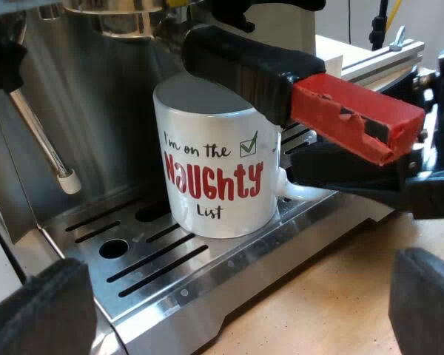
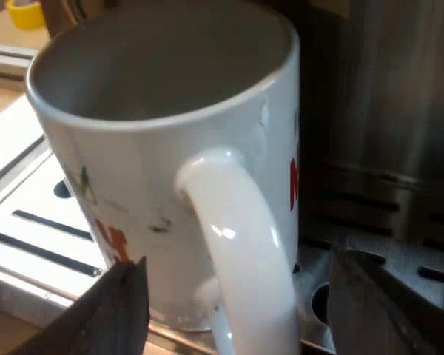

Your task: Place mug into machine

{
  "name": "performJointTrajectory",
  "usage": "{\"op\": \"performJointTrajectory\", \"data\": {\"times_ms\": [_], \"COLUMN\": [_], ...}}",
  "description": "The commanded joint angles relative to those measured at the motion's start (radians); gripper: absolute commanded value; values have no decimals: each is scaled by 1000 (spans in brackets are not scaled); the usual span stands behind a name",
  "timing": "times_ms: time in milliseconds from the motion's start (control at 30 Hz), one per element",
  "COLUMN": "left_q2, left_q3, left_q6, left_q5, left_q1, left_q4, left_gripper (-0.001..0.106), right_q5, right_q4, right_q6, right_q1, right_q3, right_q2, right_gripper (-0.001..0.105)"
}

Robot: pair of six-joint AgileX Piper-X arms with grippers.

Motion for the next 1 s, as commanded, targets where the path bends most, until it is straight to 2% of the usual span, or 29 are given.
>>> {"op": "performJointTrajectory", "data": {"times_ms": [33,200,267,533,667,800,900,933,1000], "left_q2": [2,2,2,2,2,2,2,2,2], "left_q3": [-4,-4,-4,-4,-4,-4,-4,-7,-12], "left_q6": [-12,-12,-12,-12,-12,-12,-12,-12,-12], "left_q5": [9,9,9,9,9,9,-52,-88,-106], "left_q1": [-3,-3,-3,-3,-3,-3,-3,-3,-3], "left_q4": [-25,-25,-25,-25,-25,-25,-43,-44,-40], "left_gripper": [81,81,81,81,81,81,81,81,81], "right_q5": [-10,-1,7,35,-17,-23,14,61,130], "right_q4": [-70,-71,-71,-69,-69,-69,-11,47,108], "right_q6": [-23,-31,-58,-61,-61,-82,-84,-84,-82], "right_q1": [-3,-3,-3,-8,-15,-15,-12,-7,0], "right_q3": [-2,-38,-76,-186,-195,-195,-195,-195,-195], "right_q2": [36,83,112,186,193,193,173,152,126], "right_gripper": [55,55,55,55,55,55,55,55,55]}}
